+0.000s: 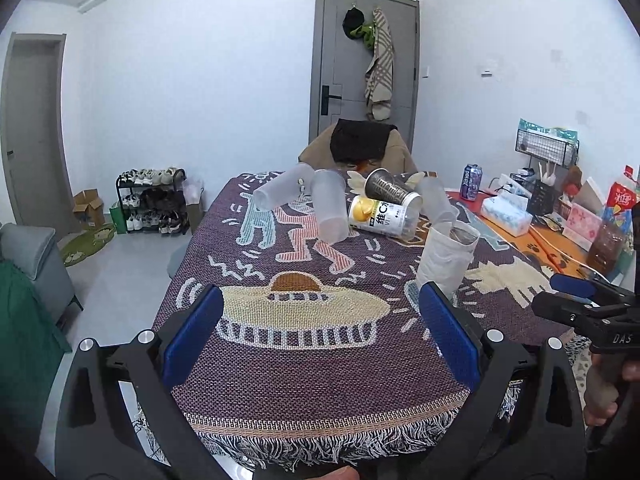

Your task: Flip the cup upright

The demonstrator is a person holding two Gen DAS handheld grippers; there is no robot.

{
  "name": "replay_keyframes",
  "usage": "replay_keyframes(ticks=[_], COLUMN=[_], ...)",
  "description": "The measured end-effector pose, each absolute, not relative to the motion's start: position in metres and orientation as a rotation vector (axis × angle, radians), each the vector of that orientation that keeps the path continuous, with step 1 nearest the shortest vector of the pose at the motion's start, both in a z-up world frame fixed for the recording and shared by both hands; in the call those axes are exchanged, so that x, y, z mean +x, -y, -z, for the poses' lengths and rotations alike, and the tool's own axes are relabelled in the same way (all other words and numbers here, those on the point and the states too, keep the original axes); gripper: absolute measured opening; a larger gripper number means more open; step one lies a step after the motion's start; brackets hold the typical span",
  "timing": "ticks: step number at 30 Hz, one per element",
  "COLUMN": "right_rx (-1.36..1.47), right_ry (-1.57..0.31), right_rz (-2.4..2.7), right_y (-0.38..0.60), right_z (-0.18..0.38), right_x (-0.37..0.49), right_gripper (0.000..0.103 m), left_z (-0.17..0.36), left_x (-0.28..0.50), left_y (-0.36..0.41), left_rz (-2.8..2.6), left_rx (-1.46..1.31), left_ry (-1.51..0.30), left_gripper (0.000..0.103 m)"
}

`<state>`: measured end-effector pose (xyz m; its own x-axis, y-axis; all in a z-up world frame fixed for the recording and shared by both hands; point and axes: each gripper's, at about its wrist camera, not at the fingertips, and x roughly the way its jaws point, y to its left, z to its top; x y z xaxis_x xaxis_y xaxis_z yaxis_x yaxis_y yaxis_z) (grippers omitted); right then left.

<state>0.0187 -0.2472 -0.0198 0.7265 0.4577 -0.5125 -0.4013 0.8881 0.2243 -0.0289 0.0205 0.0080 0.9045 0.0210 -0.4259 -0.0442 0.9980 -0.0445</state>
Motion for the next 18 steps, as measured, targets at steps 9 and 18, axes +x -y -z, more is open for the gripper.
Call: replay_keyframes(ticks=[9,18], right_rx=[0.110,0.113], right_ry=[-0.591,-0.586], right_rz=[-0.472,-0.465], right_y=[0.2471,0.2504], right_z=[0.0197,0.0196], right_x=[0.0202,0.0207], right_gripper=[0.095,0.095], left_z=[-0.0086,-0.0082], left_x=[-0.0291,-0.0297], left_y=[-0.0178,-0.0149], left_rz=[-0.032,-0.039], left_rx=[-0.045,-0.034], left_ry=[-0.441,-0.434], left_gripper=[0.097,0.097])
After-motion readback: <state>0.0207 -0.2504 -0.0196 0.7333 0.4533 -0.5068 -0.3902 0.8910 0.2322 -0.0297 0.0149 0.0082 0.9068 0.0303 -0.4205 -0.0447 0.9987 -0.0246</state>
